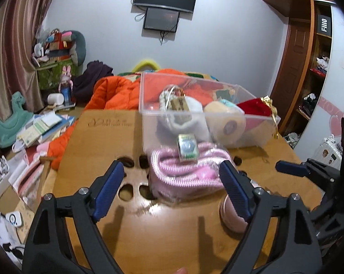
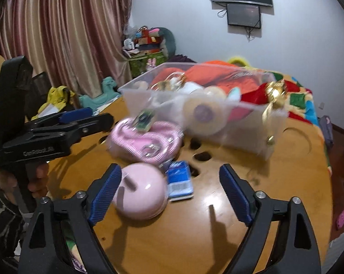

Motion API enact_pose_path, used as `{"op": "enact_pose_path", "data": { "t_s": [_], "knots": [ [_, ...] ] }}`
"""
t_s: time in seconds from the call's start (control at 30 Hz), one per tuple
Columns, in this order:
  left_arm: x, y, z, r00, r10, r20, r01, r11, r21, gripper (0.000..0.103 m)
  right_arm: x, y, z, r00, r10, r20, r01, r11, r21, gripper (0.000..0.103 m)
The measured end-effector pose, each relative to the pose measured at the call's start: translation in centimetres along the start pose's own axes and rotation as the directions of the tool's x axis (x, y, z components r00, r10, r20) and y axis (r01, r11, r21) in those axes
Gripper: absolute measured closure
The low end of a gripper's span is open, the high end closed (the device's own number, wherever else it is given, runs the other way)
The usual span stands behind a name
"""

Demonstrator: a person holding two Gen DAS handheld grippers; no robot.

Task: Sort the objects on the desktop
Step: 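Grasp the pink round jar by its sides with the right gripper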

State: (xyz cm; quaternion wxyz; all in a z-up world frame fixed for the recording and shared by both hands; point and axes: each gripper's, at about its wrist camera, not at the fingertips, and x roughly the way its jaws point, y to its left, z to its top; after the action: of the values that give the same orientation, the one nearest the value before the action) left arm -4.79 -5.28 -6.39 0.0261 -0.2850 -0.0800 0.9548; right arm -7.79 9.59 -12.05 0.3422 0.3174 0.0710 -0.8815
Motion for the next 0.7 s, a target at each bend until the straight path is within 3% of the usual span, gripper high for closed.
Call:
{"op": "enact_pose_path", "data": {
  "t_s": [0.3,0.4,0.47,0.5,0.57,0.7],
  "knots": [
    [1.4,-0.9,0.8,1.0,-0.023,-0.004,0.023,1.0,0.01,0.016,2.5,2.4,-1.2,0.999,-0.007,-0.036,0.004,0.996,-0.088,0.016],
    [2.0,-1.5,1.1,1.0,-0.03,0.002,0.029,0.999,0.028,0.016,3.4,2.6,-1.4,0.999,-0.012,-0.053,0.007,0.995,-0.101,0.019],
    [2.6,-2.1,1.4,1.0,-0.019,0.005,0.018,0.999,0.047,0.017,3.5,2.6,-1.7,0.999,-0.028,-0.042,0.024,0.994,-0.109,0.028],
    [2.8,-2.3,1.5,1.0,-0.016,0.002,0.016,0.999,0.052,0.018,3.5,2.5,-1.7,0.999,-0.028,-0.041,0.023,0.993,-0.115,0.032],
    [3.5,-2.7,1.7,1.0,-0.023,-0.011,0.023,0.998,0.063,0.031,3.3,2.4,-1.7,0.999,-0.008,-0.04,0.003,0.993,-0.121,0.043],
    [4.5,-3.3,2.1,1.0,-0.019,-0.021,0.021,0.997,0.076,0.036,2.9,1.5,-1.7,0.999,0.016,-0.043,-0.02,0.996,-0.083,0.043]
  ]
}}
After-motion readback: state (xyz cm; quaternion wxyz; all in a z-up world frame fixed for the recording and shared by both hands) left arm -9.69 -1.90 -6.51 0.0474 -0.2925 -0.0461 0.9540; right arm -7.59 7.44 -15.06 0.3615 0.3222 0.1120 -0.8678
